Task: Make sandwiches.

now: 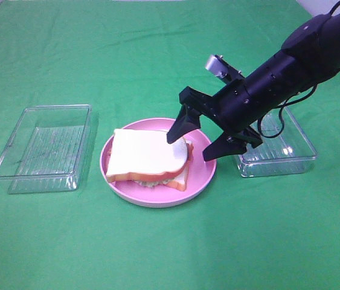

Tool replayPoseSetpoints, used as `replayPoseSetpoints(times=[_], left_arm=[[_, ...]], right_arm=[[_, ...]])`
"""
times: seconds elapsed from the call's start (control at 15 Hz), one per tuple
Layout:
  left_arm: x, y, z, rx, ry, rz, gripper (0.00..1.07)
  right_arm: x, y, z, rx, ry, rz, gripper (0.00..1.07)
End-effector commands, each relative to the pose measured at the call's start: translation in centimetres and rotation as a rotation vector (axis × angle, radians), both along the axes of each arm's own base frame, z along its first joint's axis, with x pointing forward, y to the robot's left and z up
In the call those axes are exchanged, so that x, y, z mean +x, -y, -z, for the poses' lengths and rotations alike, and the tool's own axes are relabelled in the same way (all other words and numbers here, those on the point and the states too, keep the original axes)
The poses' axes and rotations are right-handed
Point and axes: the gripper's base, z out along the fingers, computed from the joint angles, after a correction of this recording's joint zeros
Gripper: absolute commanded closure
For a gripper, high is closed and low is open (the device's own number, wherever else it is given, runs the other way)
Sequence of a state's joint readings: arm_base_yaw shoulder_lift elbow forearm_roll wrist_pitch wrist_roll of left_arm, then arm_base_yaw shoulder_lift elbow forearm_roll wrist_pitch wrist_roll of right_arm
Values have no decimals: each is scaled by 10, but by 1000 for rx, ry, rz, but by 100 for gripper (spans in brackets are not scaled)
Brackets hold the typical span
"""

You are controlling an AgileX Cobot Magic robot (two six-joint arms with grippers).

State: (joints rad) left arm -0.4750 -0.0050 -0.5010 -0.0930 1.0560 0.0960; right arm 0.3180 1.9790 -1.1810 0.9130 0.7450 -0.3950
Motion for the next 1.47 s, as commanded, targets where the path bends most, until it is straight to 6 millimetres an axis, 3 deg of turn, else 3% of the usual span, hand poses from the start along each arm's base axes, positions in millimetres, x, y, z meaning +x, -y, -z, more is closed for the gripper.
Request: replayPoseSetpoints(times=[0.07, 0.4, 0.47, 0.6, 0.67, 0.8, 1.13, 1.33, 1.47], left_arm=[[-2, -1, 0, -19, 19, 5, 28], [-2, -1, 0, -19, 19, 5, 28], [-2, -1, 0, -19, 19, 5, 28], [-2, -1, 0, -19, 19, 5, 28], [-2, -1, 0, -19, 19, 5, 28], [-2, -1, 0, -19, 19, 5, 28], [-2, -1, 0, -19, 19, 5, 28], [-2, -1, 0, -19, 19, 5, 28], [-2, -1, 0, -19, 19, 5, 28]], right_arm=[[-6, 13, -13, -139, 52, -72, 30], [-32, 38, -60, -345, 56, -171, 30], [-51, 45, -88, -348, 94, -176, 31], [-80, 55, -108, -340, 154, -166, 31], [-89, 58, -112, -338, 168, -165, 31], [-127, 72, -121, -347, 220, -163, 31], [-236, 113, -123, -363, 417, -153, 31], [-281, 128, -116, -353, 586, -188, 31], [-301, 134, -118, -343, 694, -204, 31]])
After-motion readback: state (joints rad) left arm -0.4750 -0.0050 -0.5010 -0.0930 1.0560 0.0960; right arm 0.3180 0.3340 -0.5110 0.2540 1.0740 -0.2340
